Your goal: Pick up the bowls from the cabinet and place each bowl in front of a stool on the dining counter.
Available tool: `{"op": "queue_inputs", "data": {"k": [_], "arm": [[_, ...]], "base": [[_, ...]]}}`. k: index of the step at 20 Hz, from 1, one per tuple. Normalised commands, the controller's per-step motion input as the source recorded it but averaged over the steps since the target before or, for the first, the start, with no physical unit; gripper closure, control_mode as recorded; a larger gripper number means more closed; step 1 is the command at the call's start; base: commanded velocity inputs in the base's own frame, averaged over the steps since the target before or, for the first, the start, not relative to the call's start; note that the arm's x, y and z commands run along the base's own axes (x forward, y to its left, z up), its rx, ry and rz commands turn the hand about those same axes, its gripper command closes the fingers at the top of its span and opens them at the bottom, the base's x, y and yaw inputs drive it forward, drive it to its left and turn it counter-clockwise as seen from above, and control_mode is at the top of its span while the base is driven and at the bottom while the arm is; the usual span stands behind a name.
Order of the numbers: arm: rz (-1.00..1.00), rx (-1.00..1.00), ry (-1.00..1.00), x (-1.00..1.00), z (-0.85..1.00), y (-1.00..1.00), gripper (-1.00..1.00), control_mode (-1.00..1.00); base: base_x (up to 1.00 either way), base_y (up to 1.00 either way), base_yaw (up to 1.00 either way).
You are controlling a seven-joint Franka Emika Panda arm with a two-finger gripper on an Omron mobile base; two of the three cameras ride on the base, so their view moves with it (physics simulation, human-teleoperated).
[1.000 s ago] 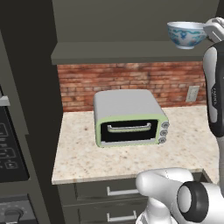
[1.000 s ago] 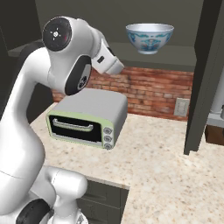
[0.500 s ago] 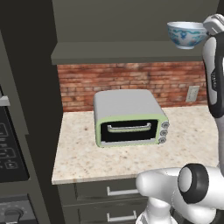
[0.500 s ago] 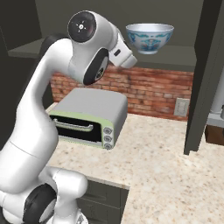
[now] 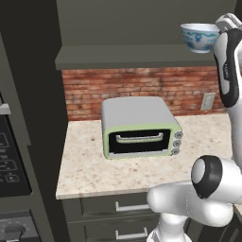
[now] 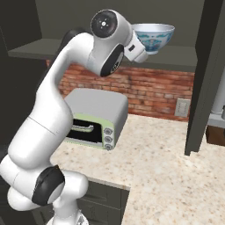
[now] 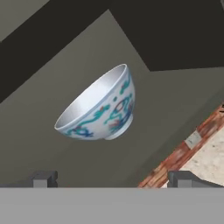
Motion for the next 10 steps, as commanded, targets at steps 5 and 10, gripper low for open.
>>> {"op": "queue_inputs", "data": {"k": [5,10], "arm": [[0.00,0.00,0.02,0.55,0.00,-0.13,-1.00,-1.00],[0.00,0.00,0.03,0.48,0.03,-0.12,-1.00,-1.00]], "base": [[0.00,0.00,0.00],[0.00,0.00,0.00]]}}
